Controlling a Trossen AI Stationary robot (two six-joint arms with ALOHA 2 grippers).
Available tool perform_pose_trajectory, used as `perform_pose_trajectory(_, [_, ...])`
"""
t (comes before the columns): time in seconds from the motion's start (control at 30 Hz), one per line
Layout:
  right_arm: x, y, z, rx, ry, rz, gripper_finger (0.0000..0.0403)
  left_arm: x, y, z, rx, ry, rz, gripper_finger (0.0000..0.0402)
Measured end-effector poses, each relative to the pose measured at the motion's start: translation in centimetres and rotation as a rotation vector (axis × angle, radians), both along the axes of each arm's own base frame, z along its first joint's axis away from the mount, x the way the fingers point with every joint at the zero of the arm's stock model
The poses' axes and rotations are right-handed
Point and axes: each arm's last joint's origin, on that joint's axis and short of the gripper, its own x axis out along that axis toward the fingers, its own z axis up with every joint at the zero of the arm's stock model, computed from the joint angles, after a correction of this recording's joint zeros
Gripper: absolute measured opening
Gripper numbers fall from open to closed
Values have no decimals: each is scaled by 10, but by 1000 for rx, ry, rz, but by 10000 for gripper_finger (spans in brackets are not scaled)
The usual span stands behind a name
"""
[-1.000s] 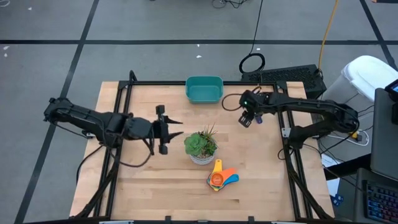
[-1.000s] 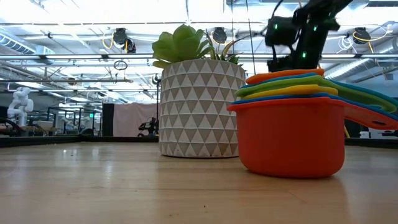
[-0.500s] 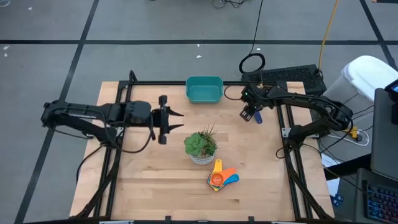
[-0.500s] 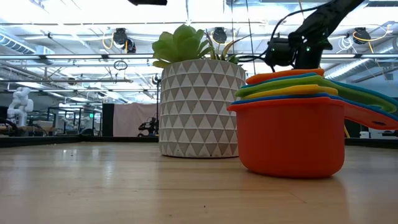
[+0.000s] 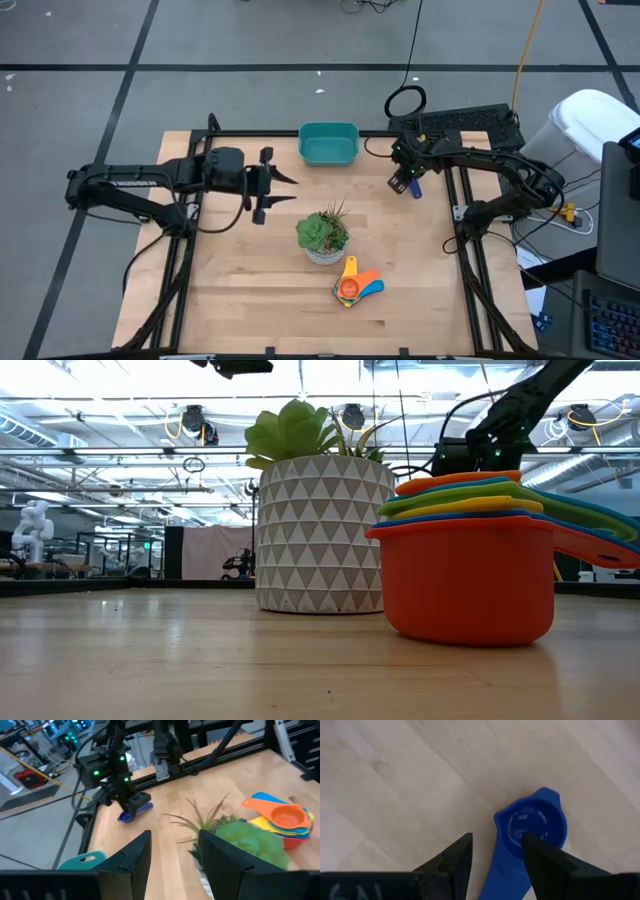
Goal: Nest measuring cups in basket
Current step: Stack the dark blue measuring cup into the orange measuring cup
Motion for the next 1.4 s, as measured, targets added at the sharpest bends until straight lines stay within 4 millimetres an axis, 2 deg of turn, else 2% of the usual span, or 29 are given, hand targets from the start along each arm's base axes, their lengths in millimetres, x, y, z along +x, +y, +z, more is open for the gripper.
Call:
perform_pose_trajectory(0.47, [-12,11,-27,35,9,17,156,1,2,2,-22,-22,2,165])
perform_pose_trajectory(0.57, [-14,13,-30,38,26,47,126,1,2,2,-22,-22,2,165])
perform_pose_trajectory(0.7, [-12,16,-30,26,39,108,30,1,2,2,-30,-23,5,165])
perform_pose_trajectory(0.87, [-6,29,-25,16,35,181,7,1,2,2,-41,-22,9,165])
perform_pose_trajectory(1.0, [2,49,-13,4,-3,259,3,1,3,2,-42,-21,12,165])
perform_pose_trajectory(1.1, [12,69,5,-36,-61,371,2,0,6,2,-42,-20,28,165])
perform_pose_trajectory(1.3, [29,129,40,-122,-187,740,1,-1,17,2,-65,-30,83,165])
perform_pose_trajectory(1.4, [35,157,55,-129,-248,854,1,-1,21,4,-77,-53,106,165])
